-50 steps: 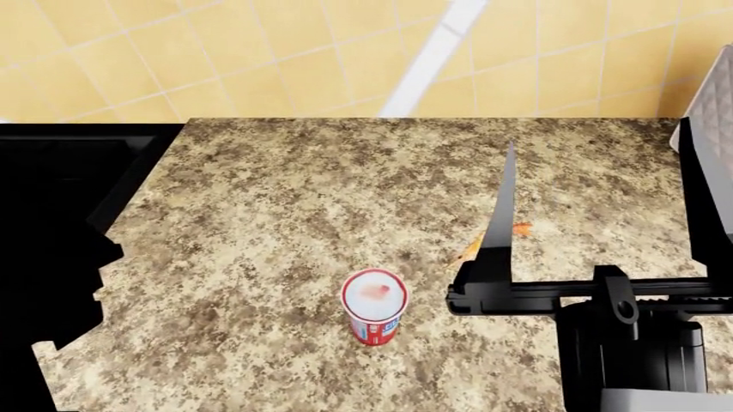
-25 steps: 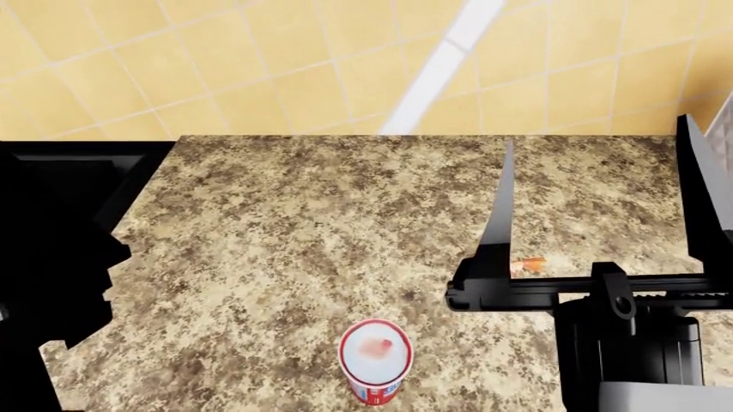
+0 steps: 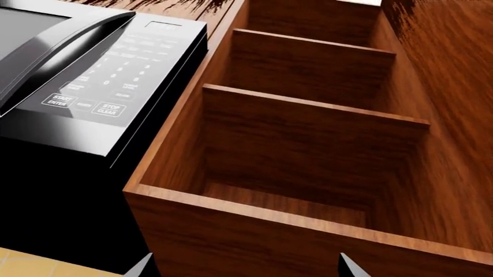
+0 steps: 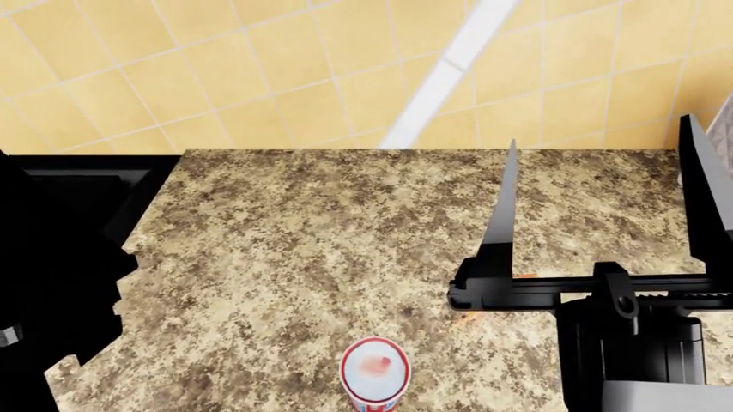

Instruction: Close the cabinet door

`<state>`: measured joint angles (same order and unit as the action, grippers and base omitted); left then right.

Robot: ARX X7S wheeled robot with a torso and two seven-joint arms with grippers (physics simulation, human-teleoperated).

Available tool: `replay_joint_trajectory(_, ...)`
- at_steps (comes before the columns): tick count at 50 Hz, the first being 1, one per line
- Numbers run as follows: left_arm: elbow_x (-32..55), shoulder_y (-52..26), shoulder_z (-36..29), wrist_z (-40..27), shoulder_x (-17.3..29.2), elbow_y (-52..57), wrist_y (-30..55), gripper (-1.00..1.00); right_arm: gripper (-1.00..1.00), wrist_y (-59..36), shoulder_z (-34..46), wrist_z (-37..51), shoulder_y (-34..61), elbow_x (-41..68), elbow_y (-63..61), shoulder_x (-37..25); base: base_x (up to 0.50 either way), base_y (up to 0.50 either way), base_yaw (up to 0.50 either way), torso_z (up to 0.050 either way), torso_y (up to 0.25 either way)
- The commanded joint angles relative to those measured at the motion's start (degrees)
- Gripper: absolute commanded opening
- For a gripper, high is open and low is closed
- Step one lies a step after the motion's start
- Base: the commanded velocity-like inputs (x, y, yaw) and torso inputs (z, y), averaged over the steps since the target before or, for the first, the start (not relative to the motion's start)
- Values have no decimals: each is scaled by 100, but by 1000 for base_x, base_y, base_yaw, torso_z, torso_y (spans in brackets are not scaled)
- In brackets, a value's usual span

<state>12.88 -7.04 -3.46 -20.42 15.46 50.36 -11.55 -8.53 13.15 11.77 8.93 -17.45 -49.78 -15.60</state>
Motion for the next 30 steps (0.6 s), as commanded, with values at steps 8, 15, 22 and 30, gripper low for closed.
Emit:
replay_joint_trajectory(8, 78, 17, 49, -78, 106, 146, 1, 100, 100, -365, 104, -93, 39, -188, -295, 46, 0, 0, 0, 50, 0)
replay_joint_trajectory(15, 490, -7, 280, -256, 195, 379, 85, 100, 100, -1086, 394, -520, 160, -699, -998, 292, 0, 0, 0, 50, 0)
replay_joint_trajectory(22, 830, 178, 493, -413, 437, 880, 215, 100, 100, -130, -159, -1791, 66, -1257, -1021, 1558, 0, 0, 0, 14, 0)
replay_joint_trajectory(30, 778, 383, -155, -2907, 2896, 961, -1146, 100, 100, -944, -336, -2118, 1532, -1028, -1022, 1559, 0, 0, 0, 0, 0)
